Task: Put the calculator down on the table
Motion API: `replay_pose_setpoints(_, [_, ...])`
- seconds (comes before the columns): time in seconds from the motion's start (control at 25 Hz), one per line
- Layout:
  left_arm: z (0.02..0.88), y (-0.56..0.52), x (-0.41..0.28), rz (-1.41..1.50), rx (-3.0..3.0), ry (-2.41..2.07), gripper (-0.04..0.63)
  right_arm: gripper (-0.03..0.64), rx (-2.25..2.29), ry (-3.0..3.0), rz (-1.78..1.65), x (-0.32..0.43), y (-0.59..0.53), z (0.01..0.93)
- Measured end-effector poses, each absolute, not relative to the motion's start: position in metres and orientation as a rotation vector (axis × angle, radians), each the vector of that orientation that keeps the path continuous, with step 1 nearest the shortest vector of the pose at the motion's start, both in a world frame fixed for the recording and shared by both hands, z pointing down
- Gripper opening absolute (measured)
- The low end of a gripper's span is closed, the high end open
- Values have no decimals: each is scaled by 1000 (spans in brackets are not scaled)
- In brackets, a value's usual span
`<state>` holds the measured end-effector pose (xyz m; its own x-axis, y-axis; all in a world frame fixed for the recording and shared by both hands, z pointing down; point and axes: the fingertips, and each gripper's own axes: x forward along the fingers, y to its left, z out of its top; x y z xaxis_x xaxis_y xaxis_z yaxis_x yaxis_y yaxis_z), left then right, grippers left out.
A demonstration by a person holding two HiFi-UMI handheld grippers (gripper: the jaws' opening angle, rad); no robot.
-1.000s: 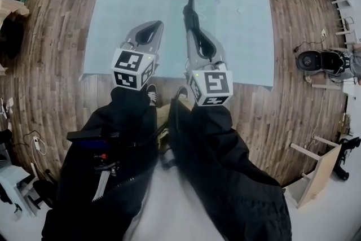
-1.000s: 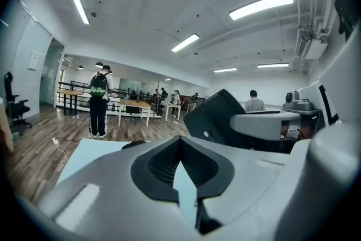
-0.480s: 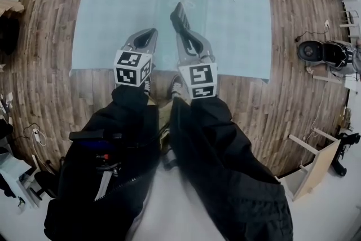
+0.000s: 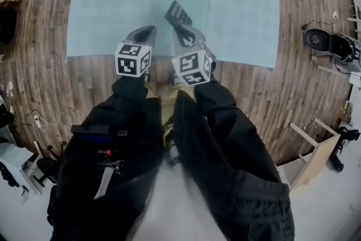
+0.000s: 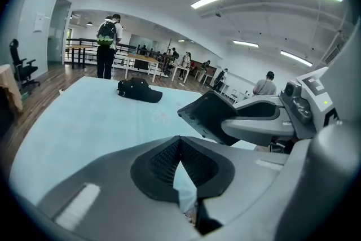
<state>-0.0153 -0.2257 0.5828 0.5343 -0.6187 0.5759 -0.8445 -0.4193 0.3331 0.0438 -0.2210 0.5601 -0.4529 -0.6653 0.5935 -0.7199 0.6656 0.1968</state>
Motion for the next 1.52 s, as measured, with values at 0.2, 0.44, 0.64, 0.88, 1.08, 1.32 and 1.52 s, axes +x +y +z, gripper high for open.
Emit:
replay_pose_setpoints(0.2, [603,-217,-18,530,2130,-1153,2,48,974,-2171,102,42,-217,596])
replay_pose_setpoints(0.44, [624,-213,-23,575,2078,-1123,2,48,841,-2105,52,36,-218,637])
replay_pose_setpoints(0.64, [638,-214,-30,622,2038,-1121,2,48,768,-2062,-7,38,-223,659])
replay_pose_setpoints(0.88, [645,-218,-38,659,2014,-1117,2,49,673,-1990,-147,40,-230,687])
replay_pose_setpoints(1.08, [653,-217,-50,672,1995,-1126,2,48,581,-1949,-244,32,-224,714])
replay_pose_setpoints(1.32, [659,-214,-56,684,1981,-1129,2,54,531,-1934,-283,31,-209,733])
replay_pose_setpoints(1.52, [661,-209,-57,687,1975,-1124,2,69,484,-1944,-280,28,-201,739])
